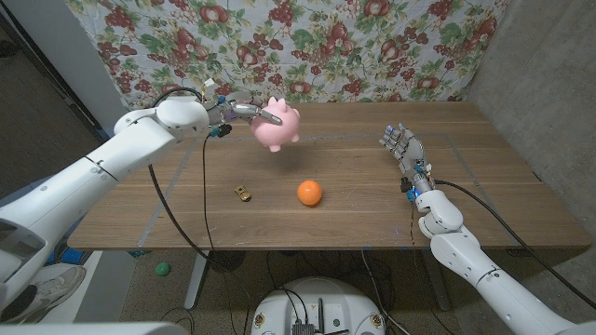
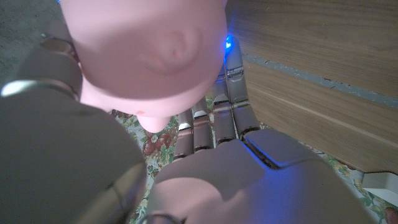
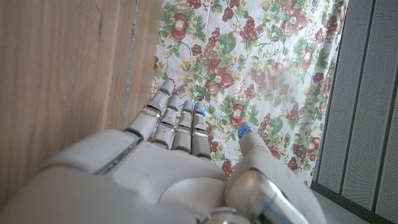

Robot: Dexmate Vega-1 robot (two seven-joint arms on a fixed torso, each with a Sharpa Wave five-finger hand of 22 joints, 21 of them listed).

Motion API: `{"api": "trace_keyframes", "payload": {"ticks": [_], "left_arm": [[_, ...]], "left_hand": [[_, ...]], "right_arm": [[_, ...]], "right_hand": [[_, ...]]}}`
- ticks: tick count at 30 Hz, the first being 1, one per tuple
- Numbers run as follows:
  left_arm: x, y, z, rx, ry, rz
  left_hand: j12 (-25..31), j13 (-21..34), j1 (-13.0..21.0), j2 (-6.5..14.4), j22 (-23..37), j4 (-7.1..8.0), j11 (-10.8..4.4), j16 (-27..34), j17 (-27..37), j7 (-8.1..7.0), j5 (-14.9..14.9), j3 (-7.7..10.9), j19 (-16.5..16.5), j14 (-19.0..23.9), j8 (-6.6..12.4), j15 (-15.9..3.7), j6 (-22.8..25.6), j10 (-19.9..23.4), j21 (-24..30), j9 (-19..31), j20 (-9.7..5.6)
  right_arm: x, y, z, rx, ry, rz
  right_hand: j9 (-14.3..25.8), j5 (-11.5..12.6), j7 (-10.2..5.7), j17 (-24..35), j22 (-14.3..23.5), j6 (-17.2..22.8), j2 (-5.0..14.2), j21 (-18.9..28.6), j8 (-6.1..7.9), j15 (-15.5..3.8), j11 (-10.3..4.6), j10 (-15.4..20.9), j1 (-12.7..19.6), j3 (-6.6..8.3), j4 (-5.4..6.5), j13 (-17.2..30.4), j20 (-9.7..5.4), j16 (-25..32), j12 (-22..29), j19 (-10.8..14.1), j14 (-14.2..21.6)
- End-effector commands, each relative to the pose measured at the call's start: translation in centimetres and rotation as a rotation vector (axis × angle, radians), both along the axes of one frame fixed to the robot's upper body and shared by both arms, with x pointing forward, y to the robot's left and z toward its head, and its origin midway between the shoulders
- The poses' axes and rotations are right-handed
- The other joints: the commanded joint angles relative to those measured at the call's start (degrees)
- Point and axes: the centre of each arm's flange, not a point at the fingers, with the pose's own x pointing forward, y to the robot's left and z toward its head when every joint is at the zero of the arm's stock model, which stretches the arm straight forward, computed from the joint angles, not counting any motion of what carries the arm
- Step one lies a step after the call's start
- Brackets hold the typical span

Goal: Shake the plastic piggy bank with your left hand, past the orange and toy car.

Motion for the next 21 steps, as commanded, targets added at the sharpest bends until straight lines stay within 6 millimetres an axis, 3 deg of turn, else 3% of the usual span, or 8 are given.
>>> {"api": "trace_keyframes", "payload": {"ticks": [1, 12, 21], "left_arm": [[-0.2, 0.4, -0.1, 0.001, 0.008, 0.008], [-0.6, 1.0, -0.3, -0.116, -0.100, 0.009], [-1.1, 1.8, -1.0, -0.294, -0.291, -0.016]], "left_hand": [[0.08, 9.08, 26.34, 25.14, 0.08, 0.12, -17.12, -0.26, 0.22, -9.50, 5.80, 4.80, 2.97, 19.58, 2.92, -27.44, 18.62, 17.57, 1.44, 4.02, -16.04], [-0.16, 9.12, 26.31, 25.15, 0.04, 0.14, -17.14, -0.43, 0.38, -9.48, 5.88, 5.02, 2.70, 19.66, 2.82, -27.45, 18.68, 17.62, 1.91, 4.11, -16.01], [-0.27, 9.27, 26.30, 25.18, 0.02, 0.16, -17.21, -0.57, 0.53, -9.43, 5.91, 5.20, 2.51, 19.78, 2.69, -27.45, 18.84, 17.75, 2.35, 4.05, -16.02]], "right_arm": [[0.0, 0.1, 0.1, -0.007, -0.001, 0.003], [0.2, 0.2, 0.4, -0.013, -0.001, 0.004], [0.5, 0.3, 0.7, -0.012, 0.002, 0.004]], "right_hand": [[0.28, 0.17, -0.03, -0.01, 0.14, -0.12, 0.19, -0.13, 0.16, -0.11, 0.04, 0.16, -0.27, 0.26, -0.27, 0.13, 0.24, -0.36, -0.09, 0.27, 0.42], [0.28, 0.17, 0.00, 0.00, 0.14, -0.09, 0.17, -0.19, 0.17, -0.05, 0.23, 0.30, -0.34, 0.25, -0.27, 0.13, 0.28, -0.40, -0.04, 0.35, 0.43], [0.28, 0.16, -0.06, 0.00, 0.14, -0.15, 0.17, -0.28, 0.15, 0.08, 0.07, 0.23, -0.36, 0.26, -0.28, 0.13, 0.24, -0.46, -0.07, 0.30, 0.37]]}}
